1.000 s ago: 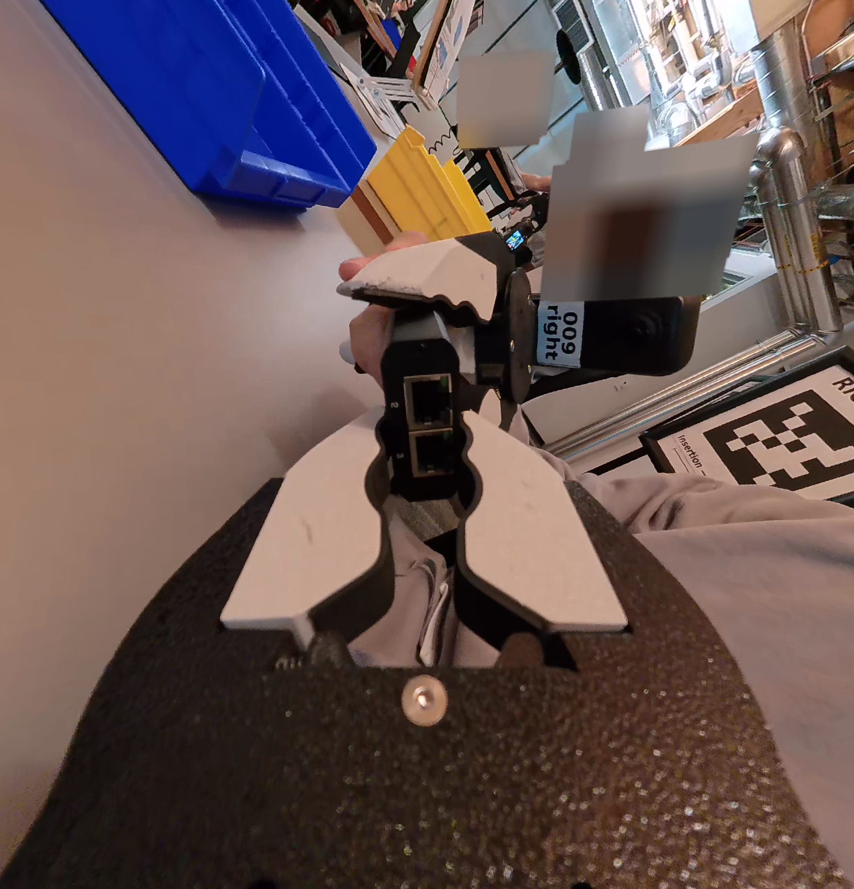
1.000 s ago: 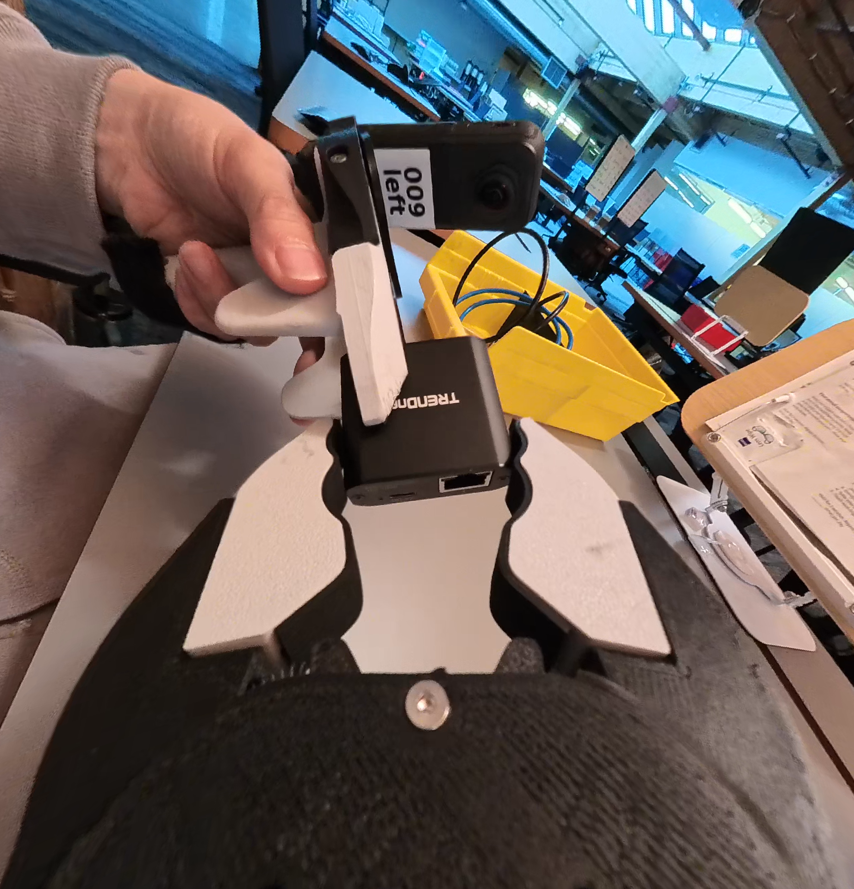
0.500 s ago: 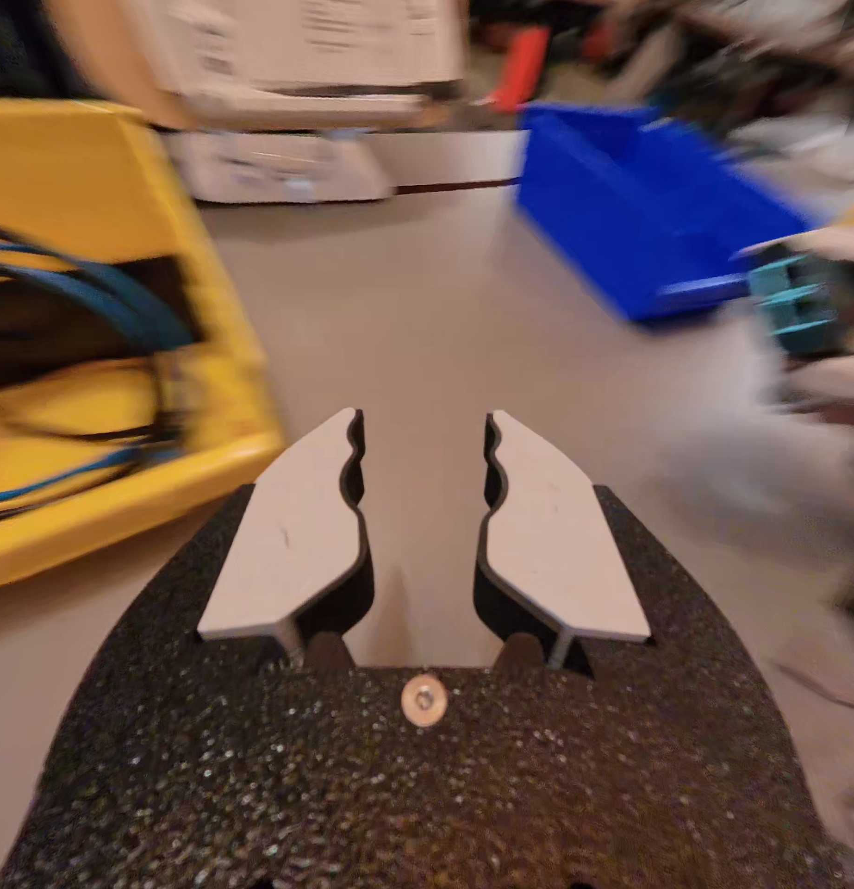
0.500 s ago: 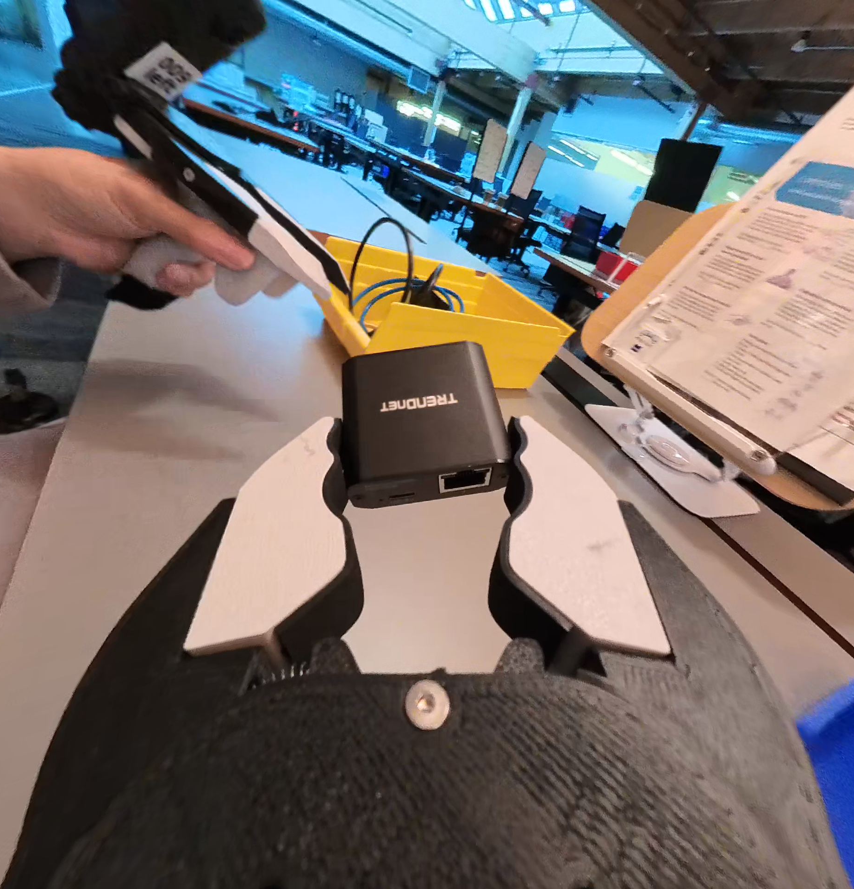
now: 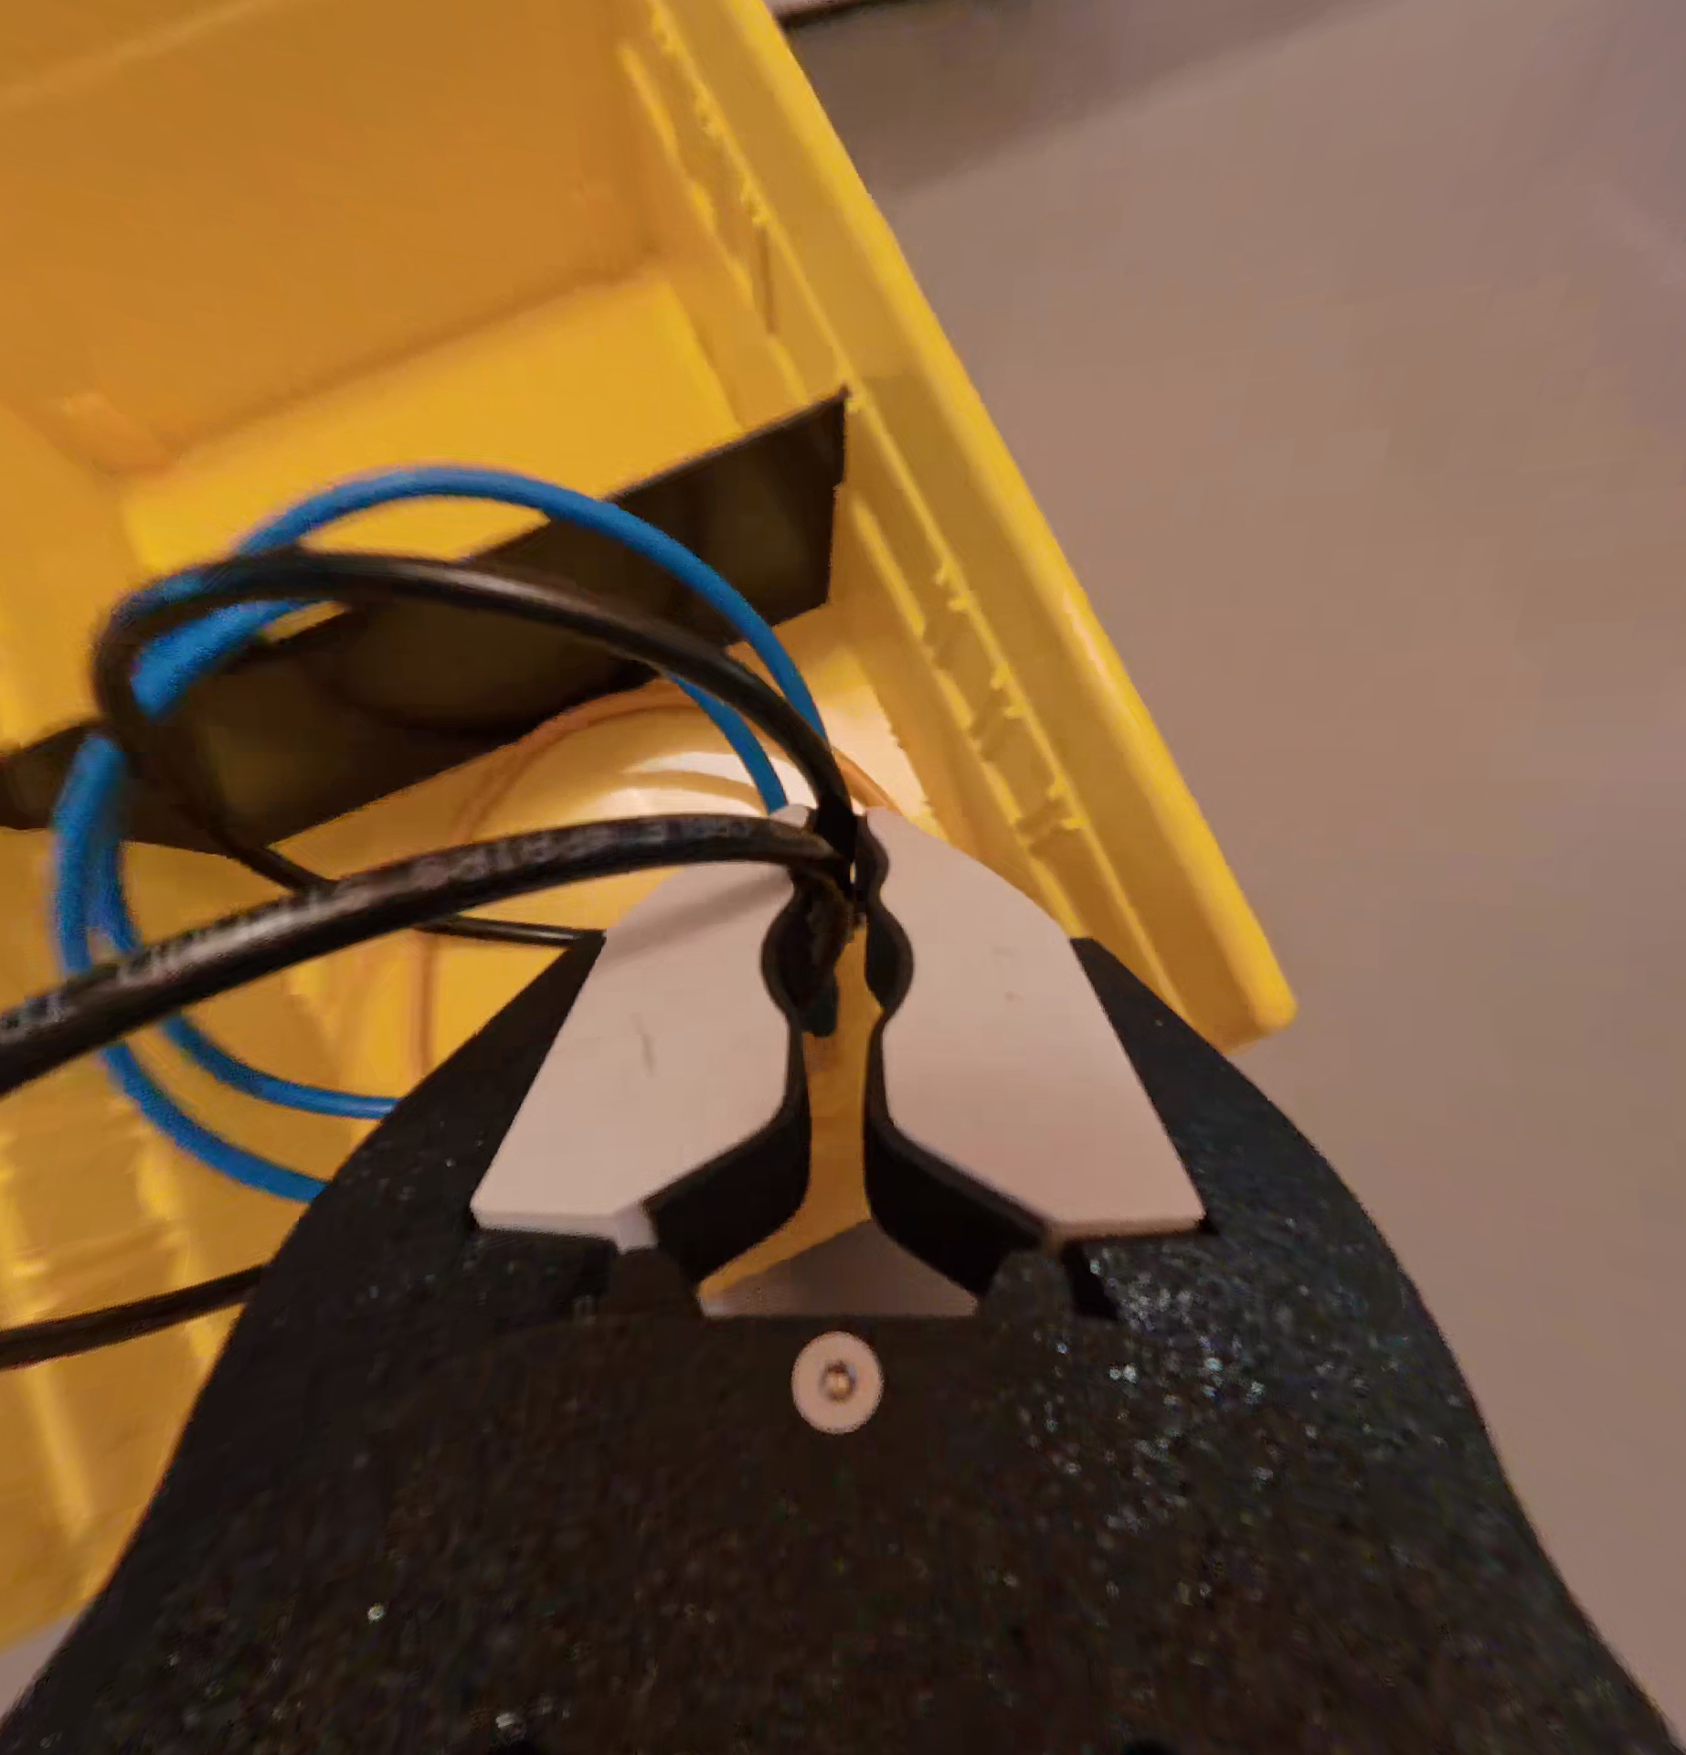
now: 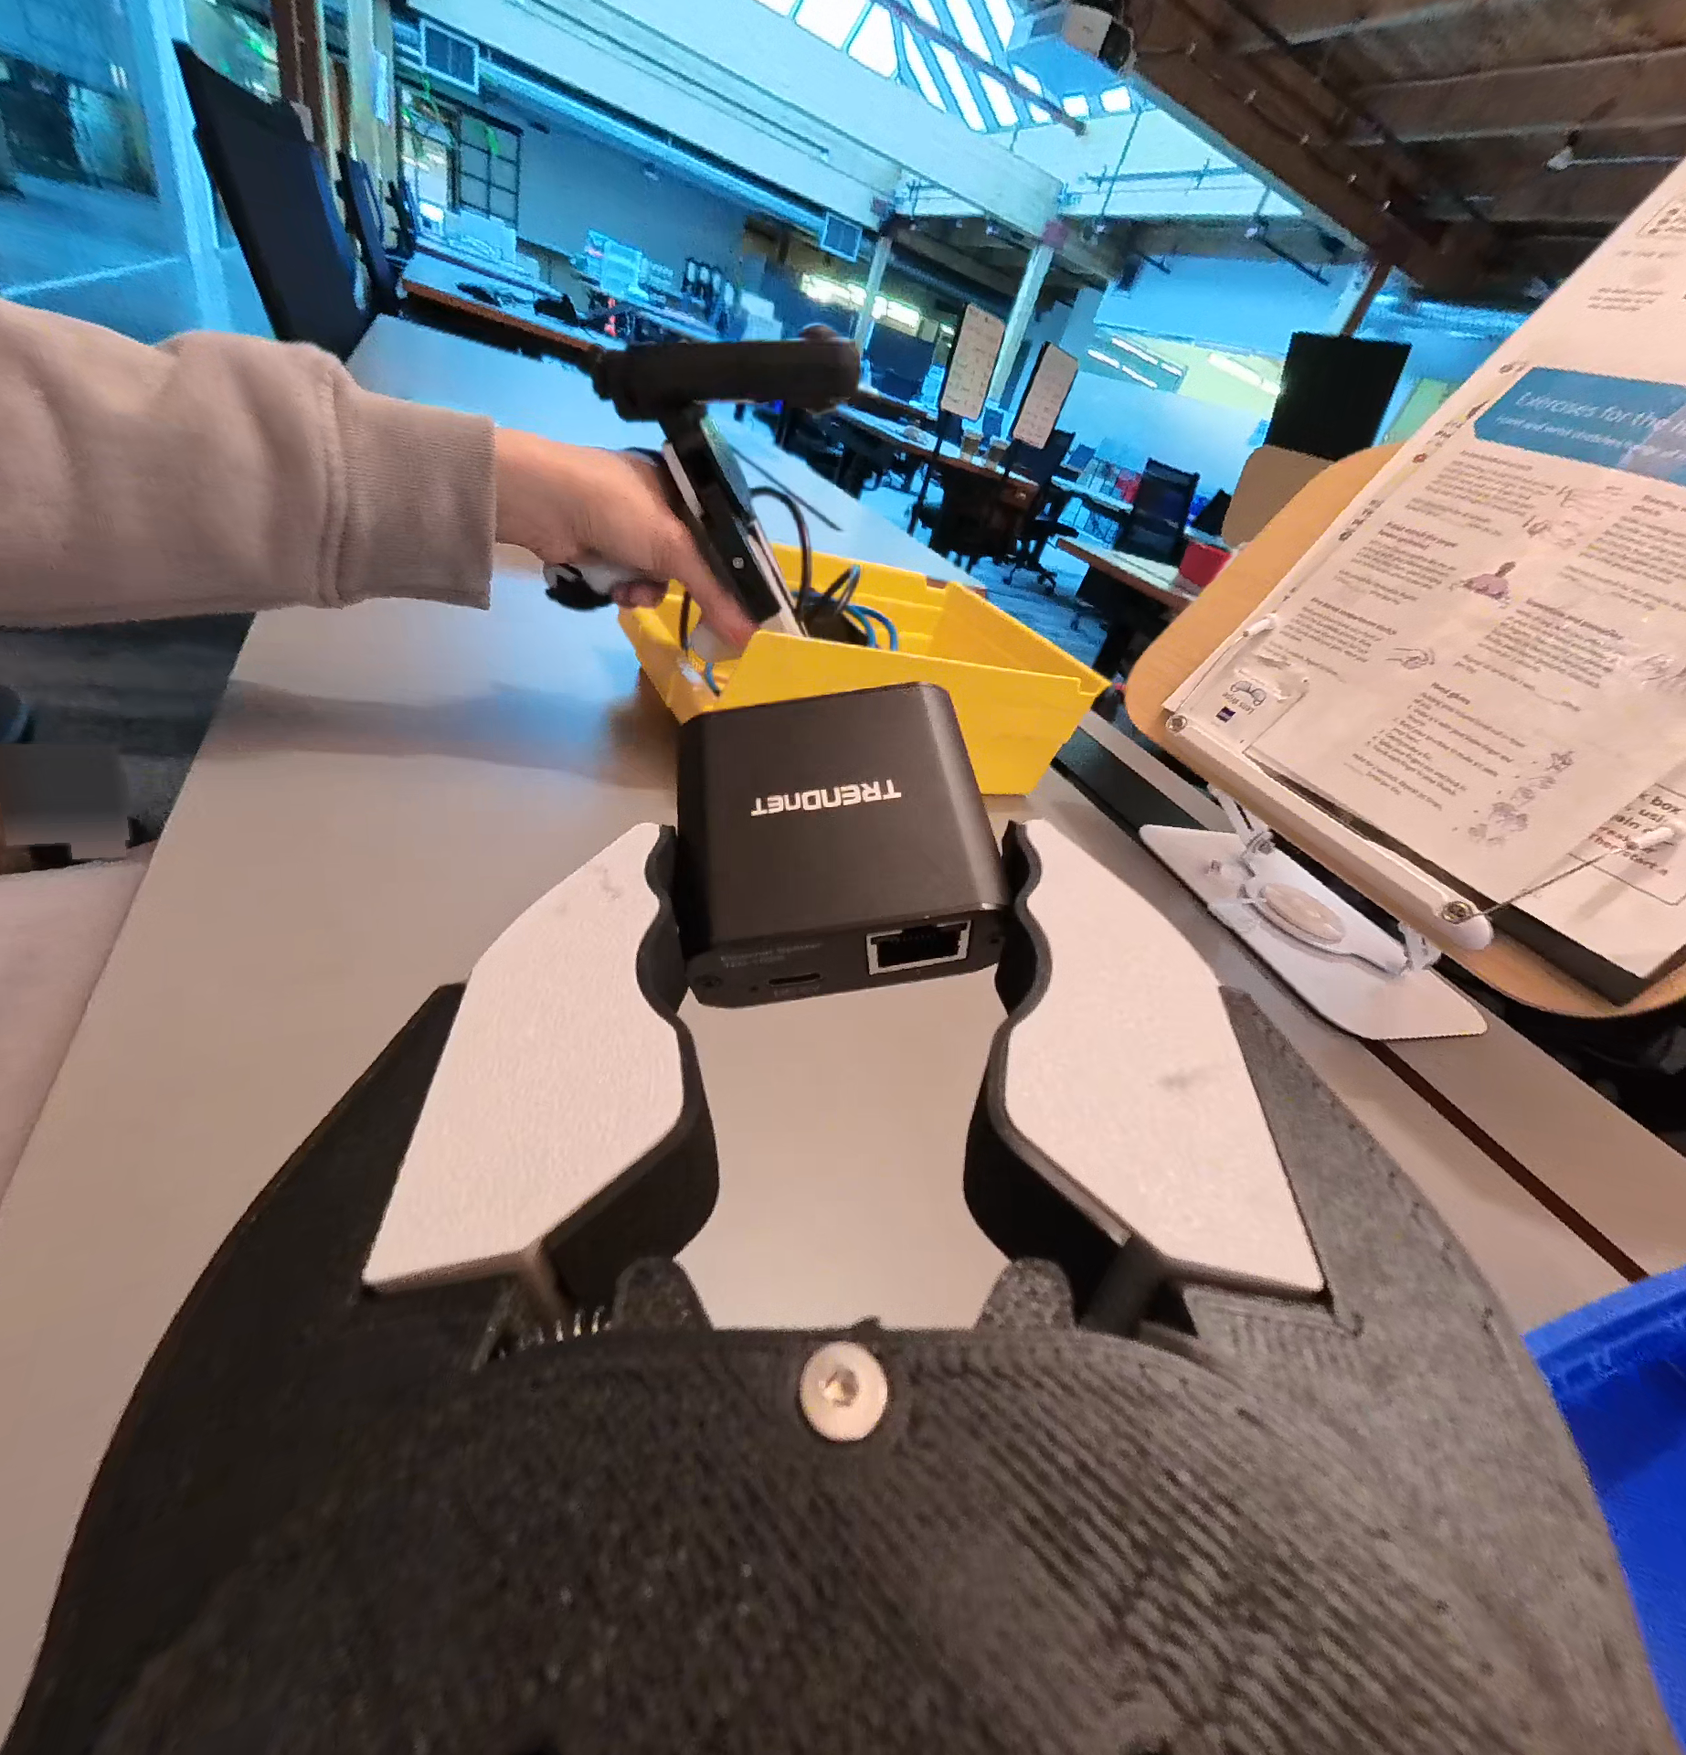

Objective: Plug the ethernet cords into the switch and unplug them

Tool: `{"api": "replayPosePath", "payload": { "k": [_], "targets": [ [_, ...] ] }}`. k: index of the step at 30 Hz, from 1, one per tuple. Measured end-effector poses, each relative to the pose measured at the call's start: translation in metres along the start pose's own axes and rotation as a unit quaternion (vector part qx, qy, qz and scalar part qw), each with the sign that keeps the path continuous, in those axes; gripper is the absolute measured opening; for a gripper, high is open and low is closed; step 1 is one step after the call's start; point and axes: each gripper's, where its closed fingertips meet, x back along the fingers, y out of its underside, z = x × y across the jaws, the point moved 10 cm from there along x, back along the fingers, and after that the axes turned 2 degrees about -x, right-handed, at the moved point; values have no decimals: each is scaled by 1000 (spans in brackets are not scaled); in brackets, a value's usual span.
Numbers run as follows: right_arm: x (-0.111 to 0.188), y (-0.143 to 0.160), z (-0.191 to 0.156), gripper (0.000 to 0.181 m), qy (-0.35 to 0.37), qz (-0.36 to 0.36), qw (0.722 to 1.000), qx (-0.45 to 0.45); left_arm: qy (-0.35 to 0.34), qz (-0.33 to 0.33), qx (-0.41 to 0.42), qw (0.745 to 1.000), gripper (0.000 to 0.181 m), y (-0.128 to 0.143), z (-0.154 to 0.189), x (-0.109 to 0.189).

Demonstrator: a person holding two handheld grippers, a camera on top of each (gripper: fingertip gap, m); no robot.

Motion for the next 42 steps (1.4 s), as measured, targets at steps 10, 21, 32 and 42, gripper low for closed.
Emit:
{"api": "replayPosePath", "payload": {
  "k": [10, 21, 32, 42],
  "targets": [
    [23, 8, 14, 65, -7, 60, 997, -50, 15, 246, 2, 969, 5, -57, 36, 147],
    [39, -8, 16, 65, 6, 80, 996, -34, 476, 311, 229, 790, 4, -5, 161, 133],
    [40, -4, 19, 65, 7, 84, 996, -34, 409, 285, 188, 846, 5, 44, 195, 48],
    [40, 1, 20, 65, 4, 80, 996, -39, 308, 313, 307, 844, 5, 37, 179, 34]
  ]
}}
